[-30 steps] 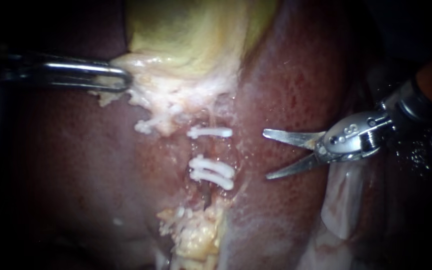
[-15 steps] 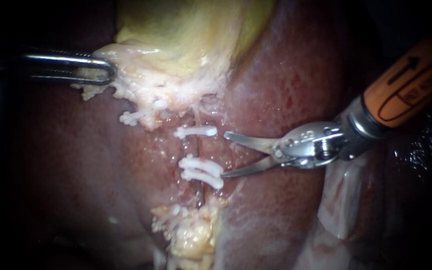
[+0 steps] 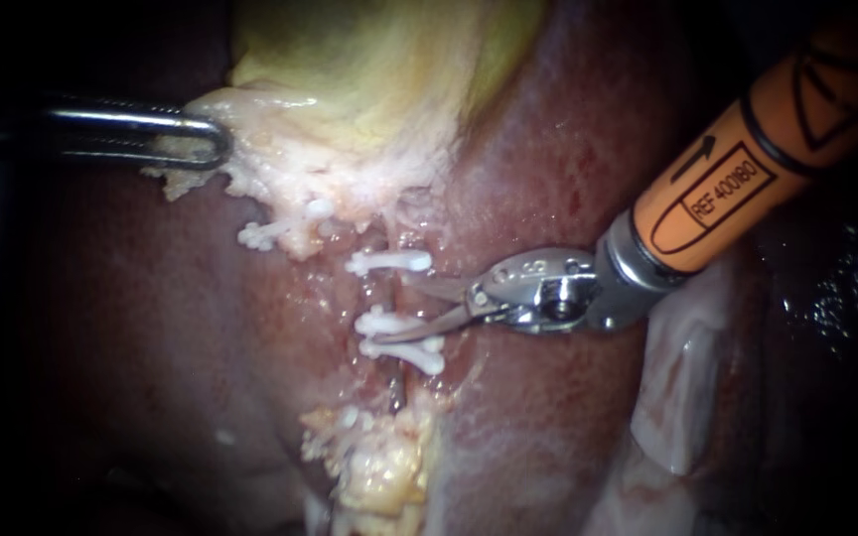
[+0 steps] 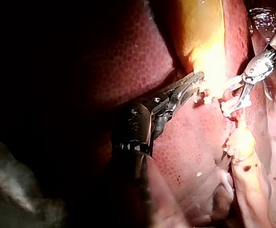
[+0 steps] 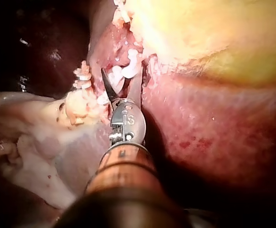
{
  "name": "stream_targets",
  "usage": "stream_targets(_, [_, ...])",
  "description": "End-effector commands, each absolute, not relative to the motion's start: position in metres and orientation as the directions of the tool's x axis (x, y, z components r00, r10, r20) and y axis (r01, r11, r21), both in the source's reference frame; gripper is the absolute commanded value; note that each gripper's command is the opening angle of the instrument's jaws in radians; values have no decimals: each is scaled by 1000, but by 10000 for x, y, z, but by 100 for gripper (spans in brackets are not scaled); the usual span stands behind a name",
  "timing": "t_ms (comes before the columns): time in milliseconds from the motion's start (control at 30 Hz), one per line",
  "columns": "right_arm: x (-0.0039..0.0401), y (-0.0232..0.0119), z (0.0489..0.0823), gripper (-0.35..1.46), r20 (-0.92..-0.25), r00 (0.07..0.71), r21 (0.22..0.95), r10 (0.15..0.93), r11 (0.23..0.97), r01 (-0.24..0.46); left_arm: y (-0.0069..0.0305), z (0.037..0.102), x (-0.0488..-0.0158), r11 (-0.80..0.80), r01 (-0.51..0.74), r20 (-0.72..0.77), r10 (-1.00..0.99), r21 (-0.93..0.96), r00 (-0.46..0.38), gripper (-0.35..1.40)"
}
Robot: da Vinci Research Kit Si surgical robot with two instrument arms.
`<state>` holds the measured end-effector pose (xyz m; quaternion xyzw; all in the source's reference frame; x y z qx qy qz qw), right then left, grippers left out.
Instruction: Go to the cutting position right tube
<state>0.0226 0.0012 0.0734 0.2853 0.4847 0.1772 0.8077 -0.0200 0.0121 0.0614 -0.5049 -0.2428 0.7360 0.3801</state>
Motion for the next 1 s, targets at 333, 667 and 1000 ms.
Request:
stream_targets(333, [240, 14, 735, 119, -720, 345, 670, 602, 733, 119, 120, 612, -203, -593, -317, -559, 805, -741, -200, -35])
stream_targets(667, [268, 8, 735, 118, -706, 314, 697, 635, 701, 150, 120, 612, -204, -593, -318, -559, 805, -740, -200, -35])
stream_targets(1000, [277, 3, 731, 116, -699, 285, 709, 656, 688, 154, 120, 612, -205, -592, -318, -559, 805, -740, -200, -35])
